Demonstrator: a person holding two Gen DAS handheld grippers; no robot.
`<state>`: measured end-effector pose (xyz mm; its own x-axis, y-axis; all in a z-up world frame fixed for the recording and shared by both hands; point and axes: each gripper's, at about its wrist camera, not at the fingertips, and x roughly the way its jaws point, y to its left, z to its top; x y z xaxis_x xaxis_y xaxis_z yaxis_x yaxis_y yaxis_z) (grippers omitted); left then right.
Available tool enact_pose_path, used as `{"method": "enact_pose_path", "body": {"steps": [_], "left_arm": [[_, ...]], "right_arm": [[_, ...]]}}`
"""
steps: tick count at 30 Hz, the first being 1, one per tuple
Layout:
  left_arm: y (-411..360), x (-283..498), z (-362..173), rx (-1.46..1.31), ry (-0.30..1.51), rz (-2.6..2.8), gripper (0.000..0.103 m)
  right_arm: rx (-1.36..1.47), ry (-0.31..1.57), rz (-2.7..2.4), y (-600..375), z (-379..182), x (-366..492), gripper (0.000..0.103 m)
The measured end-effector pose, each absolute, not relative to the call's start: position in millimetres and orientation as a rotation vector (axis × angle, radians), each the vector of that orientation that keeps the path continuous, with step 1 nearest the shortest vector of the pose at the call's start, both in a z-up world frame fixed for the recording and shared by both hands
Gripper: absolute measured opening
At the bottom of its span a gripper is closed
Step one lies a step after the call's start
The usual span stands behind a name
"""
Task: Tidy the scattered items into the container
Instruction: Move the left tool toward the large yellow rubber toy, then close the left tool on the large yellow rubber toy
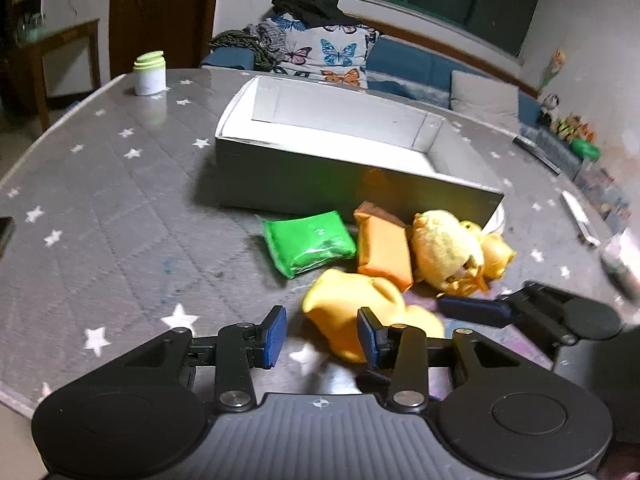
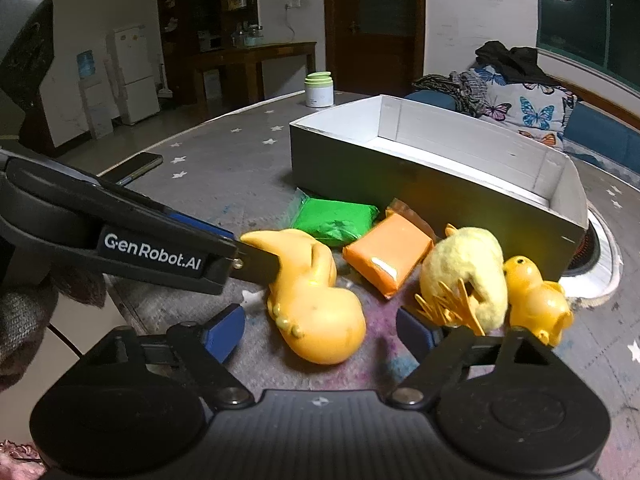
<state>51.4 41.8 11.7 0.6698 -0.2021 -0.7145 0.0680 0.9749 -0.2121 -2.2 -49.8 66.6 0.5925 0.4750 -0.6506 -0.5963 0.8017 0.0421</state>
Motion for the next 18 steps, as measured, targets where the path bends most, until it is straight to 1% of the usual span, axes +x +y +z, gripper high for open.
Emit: {"method": "enact_pose_path", "body": {"steps": [1, 5, 6, 12, 18], "left_arm": [[43.1, 52.5, 12.2, -0.188, 0.822, -0.162, 0.042], [51.0, 58.7, 11.4, -0.274, 0.832, -0.204, 0.042], [53.3, 60.5, 10.4, -0.297, 0.835, -0.211, 0.042], [64.2, 70.0, 3.9, -0.411, 0.851, -0.248, 0.043], [67.2, 79.9, -1.5, -0.455, 0.859, -0.284, 0.043]], "right_arm": [[-0.186, 0.699, 0.630, -49.5, 66.7, -1.1, 0.078], [-0.169, 0.703, 0.651, -49.3, 66.8, 2.6, 0.070], [-0.164, 0.705, 0.657, -49.3, 66.7, 3.4, 0.066], [-0.162, 0.712, 0.662, -49.6, 64.2, 7.7, 0.064], [-0.157, 0.716, 0.653, -51.7, 61.9, 11.9, 0.062]]}}
